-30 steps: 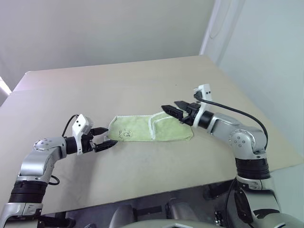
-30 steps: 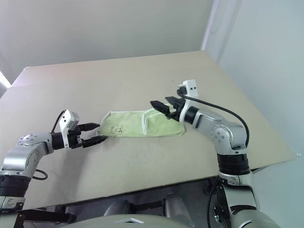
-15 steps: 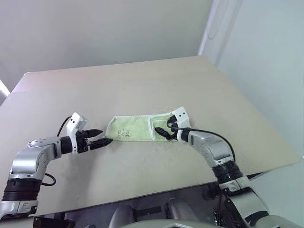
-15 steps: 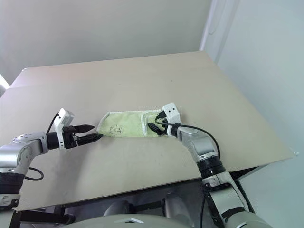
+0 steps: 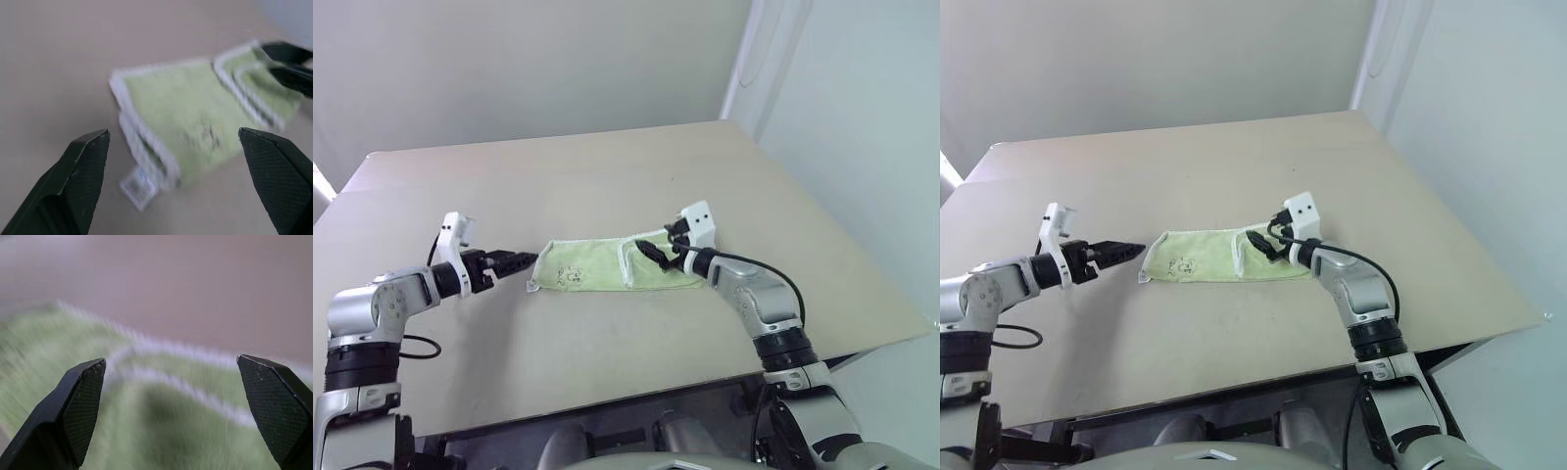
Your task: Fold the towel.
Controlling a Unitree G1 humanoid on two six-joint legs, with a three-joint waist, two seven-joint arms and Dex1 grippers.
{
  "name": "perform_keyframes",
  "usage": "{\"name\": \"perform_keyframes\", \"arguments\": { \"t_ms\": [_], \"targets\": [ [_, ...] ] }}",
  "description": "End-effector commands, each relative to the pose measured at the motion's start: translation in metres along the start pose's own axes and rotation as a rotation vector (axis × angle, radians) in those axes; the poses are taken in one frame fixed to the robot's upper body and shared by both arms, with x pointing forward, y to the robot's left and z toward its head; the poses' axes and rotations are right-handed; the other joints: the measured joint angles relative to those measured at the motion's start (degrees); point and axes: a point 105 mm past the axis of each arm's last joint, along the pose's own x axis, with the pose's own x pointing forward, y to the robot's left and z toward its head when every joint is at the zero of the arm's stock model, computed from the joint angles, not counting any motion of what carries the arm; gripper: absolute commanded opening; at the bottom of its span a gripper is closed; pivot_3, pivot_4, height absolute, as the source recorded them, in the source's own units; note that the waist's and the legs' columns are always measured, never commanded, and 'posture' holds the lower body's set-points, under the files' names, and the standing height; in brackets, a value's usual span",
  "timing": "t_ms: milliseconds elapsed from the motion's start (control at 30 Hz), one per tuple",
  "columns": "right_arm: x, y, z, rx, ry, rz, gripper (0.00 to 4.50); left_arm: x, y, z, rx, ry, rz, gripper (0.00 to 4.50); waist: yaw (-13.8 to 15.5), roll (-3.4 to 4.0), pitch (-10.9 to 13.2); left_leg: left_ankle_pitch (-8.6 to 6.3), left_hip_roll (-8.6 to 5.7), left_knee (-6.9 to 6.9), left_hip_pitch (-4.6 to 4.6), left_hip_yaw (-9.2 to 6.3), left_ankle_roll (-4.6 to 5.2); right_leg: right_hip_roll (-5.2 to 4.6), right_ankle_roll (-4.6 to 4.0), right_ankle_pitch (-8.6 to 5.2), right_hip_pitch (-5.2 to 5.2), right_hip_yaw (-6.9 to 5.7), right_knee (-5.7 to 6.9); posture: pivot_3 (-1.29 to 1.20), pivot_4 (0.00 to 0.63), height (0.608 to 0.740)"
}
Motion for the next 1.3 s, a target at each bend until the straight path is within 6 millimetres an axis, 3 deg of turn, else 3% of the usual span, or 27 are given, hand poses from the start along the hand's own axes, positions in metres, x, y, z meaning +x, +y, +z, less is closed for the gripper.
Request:
{"name": "perform_keyframes", "arguments": {
  "t_ms": [33,167,500,900,1300],
  "targets": [
    [-0.003,0.004,0.02,0.013,-0.054,0.009,4.5,0.0,0.007,0.01,-0.113,-0.027,0.046,4.44,-0.05,-0.02,-0.01,0.0,0.0,-0.05,0.01,0.01,0.0,0.0,-0.02,0.01,-0.01,0.0,-0.02,0.0,0.0,0.74],
    [-0.006,0.005,0.023,0.062,-0.055,0.005,4.5,0.006,0.009,-0.006,-0.278,0.089,0.056,4.44,-0.15,-0.02,-0.01,0.0,-0.02,-0.2,-0.01,0.0,0.0,0.0,-0.05,0.02,-0.1,0.01,-0.01,0.0,0.0,0.74],
    [-0.011,0.004,0.022,0.171,-0.038,0.0,4.5,0.006,-0.011,-0.014,-0.58,0.159,-0.041,4.44,-0.31,-0.05,-0.01,0.0,-0.05,-0.35,-0.04,-0.01,-0.01,-0.03,-0.05,0.01,-0.17,0.01,-0.06,0.0,0.0,0.74],
    [-0.011,-0.001,0.017,0.196,-0.016,-0.028,4.5,0.017,-0.01,-0.033,-0.606,0.203,0.026,4.44,-1.52,-0.05,-0.01,0.01,-0.07,-0.39,-0.01,-0.01,-0.03,-0.06,-0.06,0.01,-0.17,0.02,-0.05,0.0,0.0,0.74],
    [-0.009,0.003,0.01,0.194,0.003,-0.022,4.5,-0.012,0.01,-0.024,-0.533,0.194,0.141,4.44,-2.02,-0.04,0.0,0.01,-0.08,-0.46,-0.03,-0.02,-0.05,-0.05,-0.06,0.0,-0.22,0.03,-0.08,0.0,0.0,0.74]
  ]
}}
